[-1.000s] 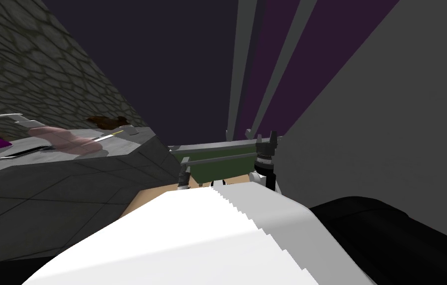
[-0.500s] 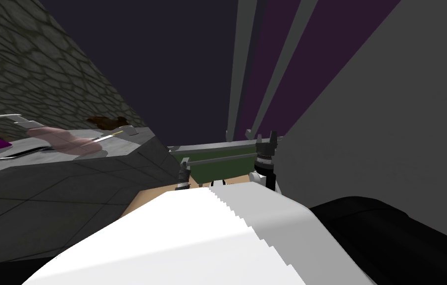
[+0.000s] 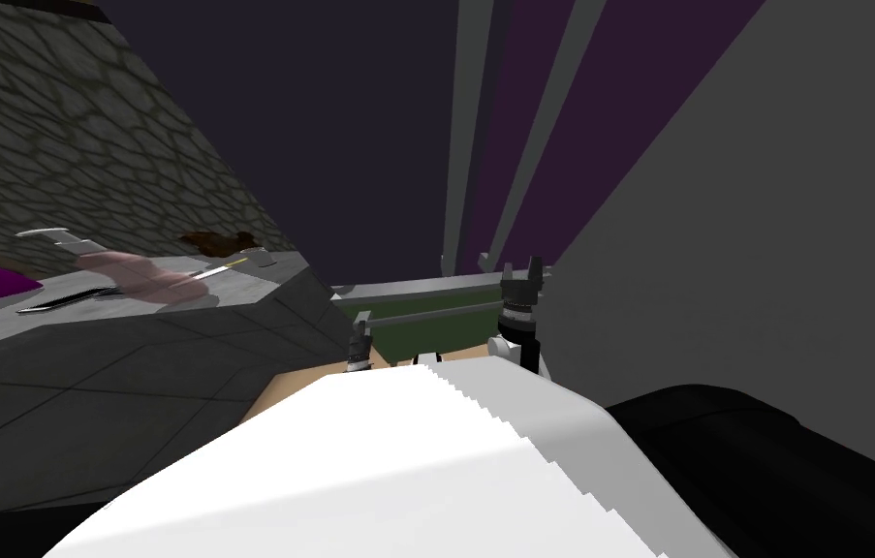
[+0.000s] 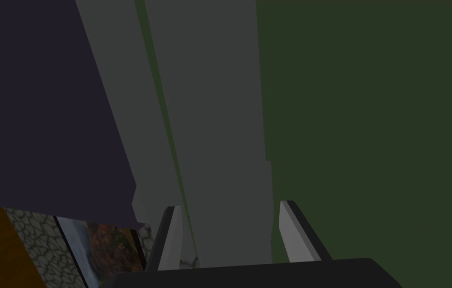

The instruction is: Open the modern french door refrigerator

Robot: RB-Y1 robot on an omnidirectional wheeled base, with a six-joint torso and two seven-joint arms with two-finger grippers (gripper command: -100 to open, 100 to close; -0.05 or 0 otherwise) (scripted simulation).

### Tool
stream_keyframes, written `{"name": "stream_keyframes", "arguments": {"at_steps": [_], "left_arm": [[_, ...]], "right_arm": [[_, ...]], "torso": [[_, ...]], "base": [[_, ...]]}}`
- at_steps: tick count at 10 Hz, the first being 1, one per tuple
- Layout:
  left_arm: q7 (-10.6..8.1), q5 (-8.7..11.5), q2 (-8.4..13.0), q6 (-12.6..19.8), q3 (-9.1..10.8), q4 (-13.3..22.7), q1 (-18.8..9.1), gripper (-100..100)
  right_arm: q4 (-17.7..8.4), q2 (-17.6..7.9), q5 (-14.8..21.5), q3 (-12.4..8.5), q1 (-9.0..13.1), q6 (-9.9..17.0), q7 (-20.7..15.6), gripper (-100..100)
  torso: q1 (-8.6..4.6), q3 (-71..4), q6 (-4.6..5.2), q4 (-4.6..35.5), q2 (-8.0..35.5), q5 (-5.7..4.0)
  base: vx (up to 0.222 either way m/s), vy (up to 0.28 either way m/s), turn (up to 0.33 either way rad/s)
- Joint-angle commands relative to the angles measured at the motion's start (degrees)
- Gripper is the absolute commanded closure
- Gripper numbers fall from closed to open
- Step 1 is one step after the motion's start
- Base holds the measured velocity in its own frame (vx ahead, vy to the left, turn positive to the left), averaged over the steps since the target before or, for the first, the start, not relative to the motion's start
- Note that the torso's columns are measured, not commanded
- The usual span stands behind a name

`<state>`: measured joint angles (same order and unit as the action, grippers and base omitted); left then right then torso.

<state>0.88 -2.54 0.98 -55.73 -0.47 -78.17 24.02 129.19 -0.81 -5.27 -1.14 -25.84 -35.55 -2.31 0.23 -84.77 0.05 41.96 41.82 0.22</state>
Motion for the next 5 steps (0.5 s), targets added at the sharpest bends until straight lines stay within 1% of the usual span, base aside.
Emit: {"name": "stream_keyframes", "arguments": {"at_steps": [1, 3, 4, 5], "left_arm": [[-0.41, -0.3, 0.3, 2.4, -0.6, -2.0, 1.0, 100], [-0.73, -0.6, 0.6, 4.4, -1.08, -3.6, 1.8, 100], [-0.62, -0.5, 0.4, 3.3, -0.95, -3.4, 1.3, 100], [-0.84, -0.6, 0.6, 3.7, -1.19, -4.0, 2.2, 100]], "right_arm": [[0.0, 0.0, 0.0, 0.0, 0.0, 0.0, 0.0, 0], [0.0, 0.0, 0.0, 0.0, 0.0, 0.0, 0.0, 0], [0.0, 0.0, 0.0, 0.0, 0.0, 0.0, 0.0, 0], [0.0, 0.0, 0.0, 0.0, 0.0, 0.0, 0.0, 0]], "torso": [[-0.03, 0.2, -0.09, 0.1, 0.4, -0.05], [0.0, 0.3, -0.14, 0.1, 0.5, -0.05], [-0.13, 0.2, -0.08, 0.1, 0.3, -0.08], [-0.14, 0.0, 0.0, 0.2, 0.0, -0.15]], "base": [[-0.161, 0.0, 0.041], [-0.145, -0.032, 0.037], [-0.071, -0.027, 0.021], [-0.126, -0.009, 0.016]]}}
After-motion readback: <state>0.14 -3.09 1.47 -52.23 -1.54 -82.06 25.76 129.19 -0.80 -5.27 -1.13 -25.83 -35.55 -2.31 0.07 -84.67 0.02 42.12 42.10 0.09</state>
